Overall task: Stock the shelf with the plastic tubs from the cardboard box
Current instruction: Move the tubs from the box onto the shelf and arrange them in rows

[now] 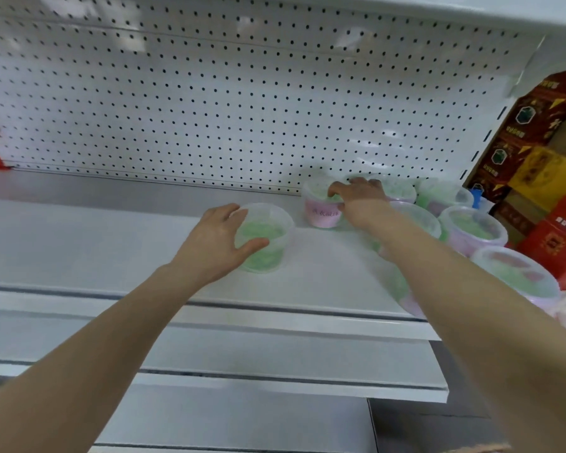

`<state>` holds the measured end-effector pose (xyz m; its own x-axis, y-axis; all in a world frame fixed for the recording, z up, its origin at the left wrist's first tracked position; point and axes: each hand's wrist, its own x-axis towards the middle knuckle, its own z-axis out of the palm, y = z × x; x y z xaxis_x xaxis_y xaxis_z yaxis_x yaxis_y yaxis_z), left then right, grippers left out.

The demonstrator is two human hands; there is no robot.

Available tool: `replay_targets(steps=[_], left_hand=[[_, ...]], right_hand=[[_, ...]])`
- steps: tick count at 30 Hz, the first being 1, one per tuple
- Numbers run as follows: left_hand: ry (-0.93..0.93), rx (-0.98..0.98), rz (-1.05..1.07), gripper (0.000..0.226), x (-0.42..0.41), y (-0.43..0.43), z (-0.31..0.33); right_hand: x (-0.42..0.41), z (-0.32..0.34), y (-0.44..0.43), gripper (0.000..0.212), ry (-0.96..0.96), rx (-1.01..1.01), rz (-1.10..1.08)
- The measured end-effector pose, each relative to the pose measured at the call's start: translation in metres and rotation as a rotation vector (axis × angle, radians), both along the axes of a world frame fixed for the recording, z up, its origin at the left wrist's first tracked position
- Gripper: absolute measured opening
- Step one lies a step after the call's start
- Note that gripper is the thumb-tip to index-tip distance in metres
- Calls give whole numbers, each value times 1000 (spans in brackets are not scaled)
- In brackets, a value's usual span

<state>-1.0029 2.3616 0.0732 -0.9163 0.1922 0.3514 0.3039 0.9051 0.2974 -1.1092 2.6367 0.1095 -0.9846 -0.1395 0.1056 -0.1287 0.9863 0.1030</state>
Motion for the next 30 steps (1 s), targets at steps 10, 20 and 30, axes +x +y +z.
replay_targets(steps=[10,20,30], left_hand=[[-126,-29,-107,67,-37,32,13],[-176,-76,-266,48,-46,85,26],[-28,-166,-291,45,-38,120,16]], right_hand=[[-23,5,27,41,-43,-58,83],[38,18,93,32,208,-39,-28],[76,-2,95,43,174,-24,-143]])
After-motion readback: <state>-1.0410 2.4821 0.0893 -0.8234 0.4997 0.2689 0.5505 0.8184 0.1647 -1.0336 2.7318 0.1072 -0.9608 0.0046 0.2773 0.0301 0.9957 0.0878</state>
